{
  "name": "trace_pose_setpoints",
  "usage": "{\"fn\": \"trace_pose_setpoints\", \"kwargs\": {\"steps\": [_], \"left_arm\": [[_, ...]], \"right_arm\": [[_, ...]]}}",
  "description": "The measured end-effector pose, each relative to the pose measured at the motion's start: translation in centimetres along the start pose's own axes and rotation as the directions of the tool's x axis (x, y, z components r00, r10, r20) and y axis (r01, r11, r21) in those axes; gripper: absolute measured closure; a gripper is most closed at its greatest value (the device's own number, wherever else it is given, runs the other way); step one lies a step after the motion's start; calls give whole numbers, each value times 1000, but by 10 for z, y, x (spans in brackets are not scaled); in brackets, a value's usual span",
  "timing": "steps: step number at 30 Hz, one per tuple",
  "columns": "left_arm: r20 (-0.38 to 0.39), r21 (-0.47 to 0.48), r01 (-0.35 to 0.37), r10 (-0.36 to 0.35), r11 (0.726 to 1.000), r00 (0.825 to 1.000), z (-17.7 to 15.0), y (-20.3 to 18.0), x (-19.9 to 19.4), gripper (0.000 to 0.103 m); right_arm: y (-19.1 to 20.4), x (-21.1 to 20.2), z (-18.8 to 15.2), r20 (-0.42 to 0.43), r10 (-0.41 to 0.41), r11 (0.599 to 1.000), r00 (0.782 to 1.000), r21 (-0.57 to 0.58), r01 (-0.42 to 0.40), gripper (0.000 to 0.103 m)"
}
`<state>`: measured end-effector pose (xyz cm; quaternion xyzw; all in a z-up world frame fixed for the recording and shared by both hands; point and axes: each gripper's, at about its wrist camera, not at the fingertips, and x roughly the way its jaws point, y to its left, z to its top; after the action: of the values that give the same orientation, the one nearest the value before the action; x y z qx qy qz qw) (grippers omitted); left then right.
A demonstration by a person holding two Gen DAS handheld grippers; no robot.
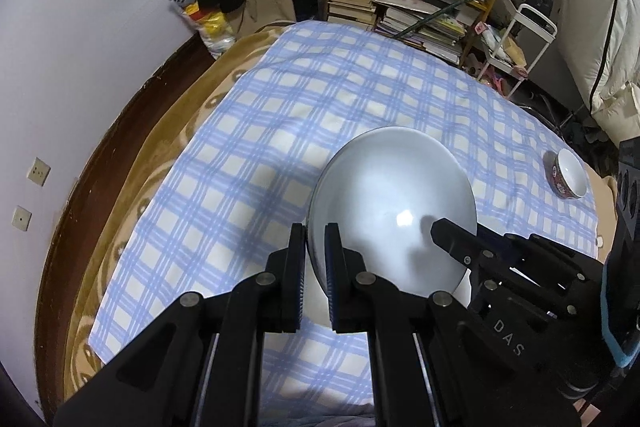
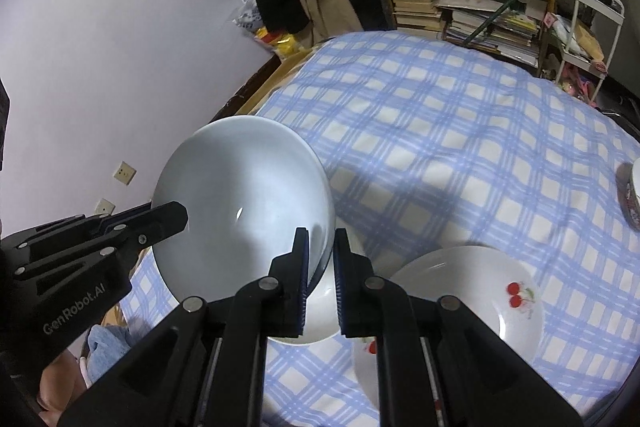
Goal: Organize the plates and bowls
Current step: 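Lift the second white bowl with both grippers and carry it over the first bowl, then lower the held white bowl into the first white bowl with both grippers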
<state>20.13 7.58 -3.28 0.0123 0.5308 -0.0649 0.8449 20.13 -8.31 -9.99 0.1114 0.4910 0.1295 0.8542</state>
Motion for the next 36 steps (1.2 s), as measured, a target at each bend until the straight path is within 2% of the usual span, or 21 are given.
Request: {"fn": "trace_pose_setpoints", "kwargs": {"steps": [15,29,36], "left_arm": [[-49,-69,28,-31,997,998,-17,32,31,95],[-104,-78,42,-50,996,993,-37,19,61,95],[-118,-90,26,-37,996,992,-42,20,69,95]], "right_arm": [[13,39,-14,-68,-12,1000,998,-19,10,90],[-5,53,-28,-106,-45,999,993,-4,45,90],[-7,65,-36,-128,-42,999,991,-5,42,90]]}}
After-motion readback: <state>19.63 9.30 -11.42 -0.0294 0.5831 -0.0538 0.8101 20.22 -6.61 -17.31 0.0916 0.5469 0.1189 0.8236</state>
